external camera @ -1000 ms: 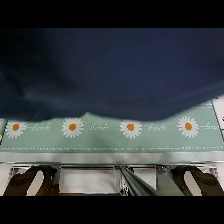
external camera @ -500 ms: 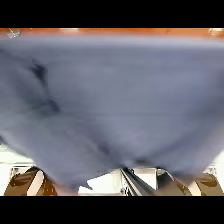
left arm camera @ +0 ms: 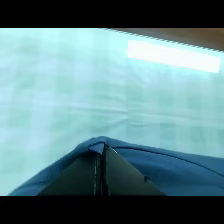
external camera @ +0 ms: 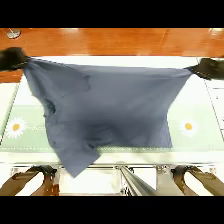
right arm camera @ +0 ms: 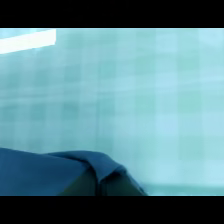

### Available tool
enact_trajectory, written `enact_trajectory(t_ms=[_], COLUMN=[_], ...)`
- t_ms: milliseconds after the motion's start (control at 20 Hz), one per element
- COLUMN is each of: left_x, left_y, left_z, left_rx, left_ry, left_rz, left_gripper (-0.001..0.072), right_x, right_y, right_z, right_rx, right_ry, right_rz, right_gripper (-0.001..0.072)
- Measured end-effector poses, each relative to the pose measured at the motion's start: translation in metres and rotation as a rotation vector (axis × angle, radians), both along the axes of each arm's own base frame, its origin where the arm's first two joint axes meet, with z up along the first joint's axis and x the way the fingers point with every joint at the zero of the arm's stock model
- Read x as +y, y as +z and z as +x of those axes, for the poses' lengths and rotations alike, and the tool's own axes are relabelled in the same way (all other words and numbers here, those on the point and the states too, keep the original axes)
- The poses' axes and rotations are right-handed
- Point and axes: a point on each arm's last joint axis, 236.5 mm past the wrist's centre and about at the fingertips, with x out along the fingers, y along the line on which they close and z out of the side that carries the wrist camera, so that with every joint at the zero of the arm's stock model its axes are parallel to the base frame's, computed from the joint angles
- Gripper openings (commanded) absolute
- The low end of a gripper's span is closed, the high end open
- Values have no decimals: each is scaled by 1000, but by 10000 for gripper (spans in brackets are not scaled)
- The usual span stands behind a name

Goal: Fold the shirts.

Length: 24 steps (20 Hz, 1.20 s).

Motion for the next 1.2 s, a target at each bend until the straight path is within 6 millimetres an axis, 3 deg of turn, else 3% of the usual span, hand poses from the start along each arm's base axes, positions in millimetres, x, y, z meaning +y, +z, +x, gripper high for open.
enact_trajectory(t_ms=[150, 300, 500, 650, 750, 1050, 1200], left_x=[-3, -1, -2, -2, -5, -10, -6], left_y=[-54, -96, -130, -146, -159, -211, -227], left_z=[48, 74, 83, 71, 54, -6, -23], left_rx=[50, 99, 158, 242, 320, 587, 663], left_ry=[72, 153, 195, 188, 138, -40, -77], left_rz=[-72, -139, -174, -175, -142, -22, 9], left_gripper=[17, 18, 18, 19, 19, 19, 18], right_x=[-1, 0, 9, 16, 20, -2, -9], right_y=[-48, -83, -120, -128, -134, -182, -202], right_z=[64, 112, 135, 127, 110, 45, 25], right_rx=[52, 113, 215, 285, 350, 616, 694], right_ry=[-28, -46, -24, 12, 68, 140, 140], right_rz=[42, 89, 138, 168, 151, 9, -18], right_gripper=[25, 25, 25, 25, 25, 26, 26])
